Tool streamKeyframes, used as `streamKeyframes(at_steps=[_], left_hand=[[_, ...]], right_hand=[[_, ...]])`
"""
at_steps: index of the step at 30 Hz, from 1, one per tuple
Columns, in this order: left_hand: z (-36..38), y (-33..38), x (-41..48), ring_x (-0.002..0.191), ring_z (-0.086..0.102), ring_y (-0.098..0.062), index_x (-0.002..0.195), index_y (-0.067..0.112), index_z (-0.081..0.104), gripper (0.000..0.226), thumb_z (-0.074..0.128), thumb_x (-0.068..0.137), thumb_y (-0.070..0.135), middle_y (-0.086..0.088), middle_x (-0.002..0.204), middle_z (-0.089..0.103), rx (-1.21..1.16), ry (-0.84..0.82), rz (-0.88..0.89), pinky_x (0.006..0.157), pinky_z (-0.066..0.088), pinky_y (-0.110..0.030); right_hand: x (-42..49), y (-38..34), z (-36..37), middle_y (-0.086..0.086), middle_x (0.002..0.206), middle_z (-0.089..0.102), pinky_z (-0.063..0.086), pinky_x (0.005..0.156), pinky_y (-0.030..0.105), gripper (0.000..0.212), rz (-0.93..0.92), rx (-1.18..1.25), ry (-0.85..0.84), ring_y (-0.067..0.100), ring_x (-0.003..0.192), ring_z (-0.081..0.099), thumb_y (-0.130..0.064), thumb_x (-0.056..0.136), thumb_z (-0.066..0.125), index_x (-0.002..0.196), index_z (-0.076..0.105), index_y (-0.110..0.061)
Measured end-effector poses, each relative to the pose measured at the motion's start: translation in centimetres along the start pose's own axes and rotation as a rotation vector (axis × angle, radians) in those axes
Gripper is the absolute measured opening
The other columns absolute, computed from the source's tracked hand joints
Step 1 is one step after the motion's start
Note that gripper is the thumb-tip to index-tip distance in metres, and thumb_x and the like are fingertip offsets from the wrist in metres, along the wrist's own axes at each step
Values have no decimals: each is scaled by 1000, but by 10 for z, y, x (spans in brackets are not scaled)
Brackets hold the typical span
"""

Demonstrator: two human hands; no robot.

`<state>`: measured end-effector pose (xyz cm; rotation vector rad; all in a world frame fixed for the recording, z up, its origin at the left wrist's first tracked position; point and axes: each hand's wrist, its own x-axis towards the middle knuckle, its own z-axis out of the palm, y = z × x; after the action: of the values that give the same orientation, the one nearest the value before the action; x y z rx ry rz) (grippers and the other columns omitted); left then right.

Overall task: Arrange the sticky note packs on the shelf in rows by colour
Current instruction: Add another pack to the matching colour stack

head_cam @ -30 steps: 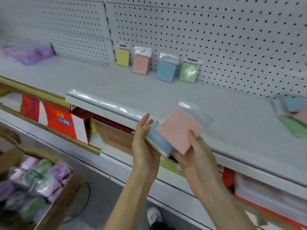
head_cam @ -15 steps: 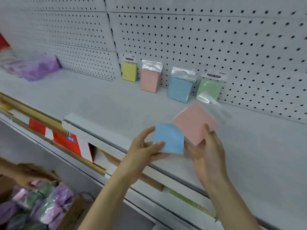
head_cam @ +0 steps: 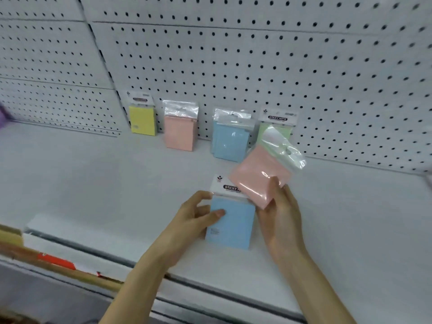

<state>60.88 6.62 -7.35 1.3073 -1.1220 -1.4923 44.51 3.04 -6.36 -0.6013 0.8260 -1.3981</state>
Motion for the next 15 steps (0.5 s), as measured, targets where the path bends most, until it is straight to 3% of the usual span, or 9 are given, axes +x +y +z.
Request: streamKeyframes(at_steps=[3,5,7,10,12,15], left_hand=[[-17,3,12,93,69,-31,122,19,50,36,62,89,12,-14,109,70,28,-95,33,68,53,-36],[-34,4,17,98,65,-40,128,24,47,45,60,85,14,-17,112,67,55,-120,53,73,46,-46],[-55,3,22,99,64,-41,128,24,46,44,60,89,10,-17,113,66,71,-109,69,73,47,-51],[-77,6,28,89,70,-23,122,16,46,35,55,92,0,-12,112,68,56,-59,86,67,56,-36],[-90,10,33,74,68,-11,117,9,46,29,53,92,-3,-8,105,70,53,-38,108,53,50,-22],[-105,12,42,57,62,-4,109,4,42,21,51,92,-6,-9,95,66,53,-17,133,44,44,-16]], right_hand=[[2,10,8,-2,100,72,54,77,26,23,-59,-58,-7,12,91,67,-21,96,44,109,62,-16],[4,16,10,-5,100,72,51,87,30,22,-100,-142,37,9,94,66,-20,97,45,106,64,-18],[7,22,9,-6,100,72,49,91,36,21,-107,-240,89,11,97,64,-19,96,47,101,67,-18],[11,24,5,-4,95,72,55,74,31,17,-84,-340,93,14,92,65,-14,94,52,98,68,-16],[12,27,5,0,98,71,56,72,29,16,-90,-391,111,15,93,65,-10,93,54,103,66,-14],[16,35,11,3,102,71,53,68,25,31,-110,-432,128,14,91,67,-4,90,57,117,56,-20]])
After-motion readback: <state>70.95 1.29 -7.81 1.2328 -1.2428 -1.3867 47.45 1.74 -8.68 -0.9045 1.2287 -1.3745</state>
